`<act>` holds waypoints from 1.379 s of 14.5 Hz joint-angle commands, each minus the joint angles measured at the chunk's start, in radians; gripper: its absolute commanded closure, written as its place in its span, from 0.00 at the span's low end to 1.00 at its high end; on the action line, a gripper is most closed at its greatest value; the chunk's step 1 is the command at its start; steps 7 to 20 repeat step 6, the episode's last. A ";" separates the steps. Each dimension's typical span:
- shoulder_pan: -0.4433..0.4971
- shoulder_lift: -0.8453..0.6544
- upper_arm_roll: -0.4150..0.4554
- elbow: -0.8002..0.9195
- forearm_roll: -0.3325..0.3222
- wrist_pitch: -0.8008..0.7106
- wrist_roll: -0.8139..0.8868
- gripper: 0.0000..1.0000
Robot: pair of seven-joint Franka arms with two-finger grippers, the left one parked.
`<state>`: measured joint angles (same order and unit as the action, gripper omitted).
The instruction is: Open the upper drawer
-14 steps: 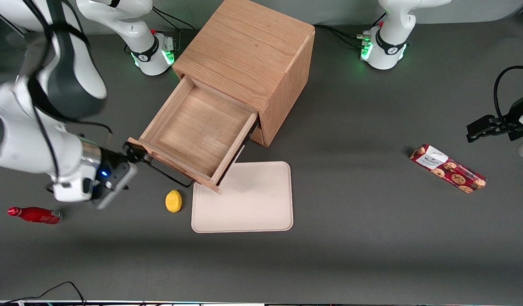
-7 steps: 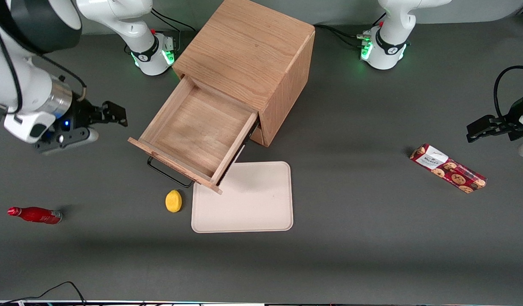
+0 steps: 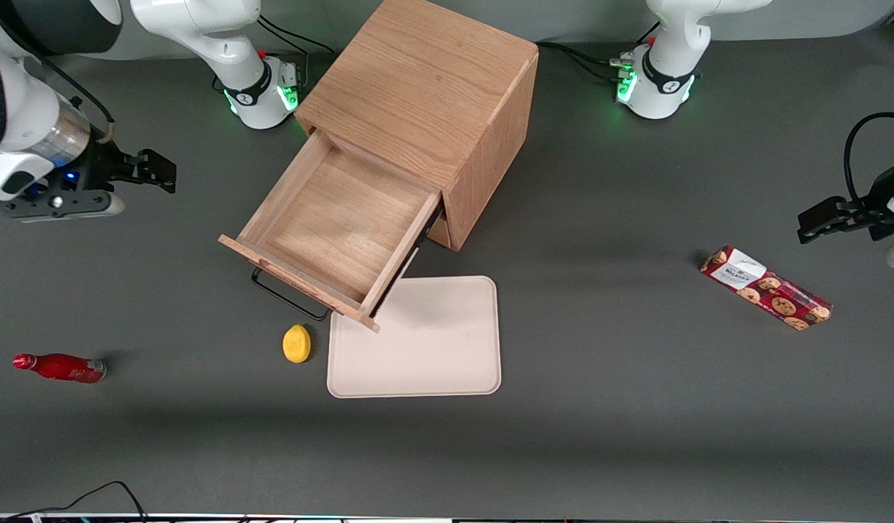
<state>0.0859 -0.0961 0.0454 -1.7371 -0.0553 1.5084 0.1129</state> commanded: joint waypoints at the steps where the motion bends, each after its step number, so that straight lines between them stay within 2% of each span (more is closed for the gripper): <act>1: 0.015 -0.063 -0.019 -0.005 0.037 -0.020 0.126 0.00; 6: 0.015 -0.022 -0.076 0.063 0.048 -0.071 0.114 0.00; 20: 0.015 -0.022 -0.076 0.063 0.048 -0.071 0.114 0.00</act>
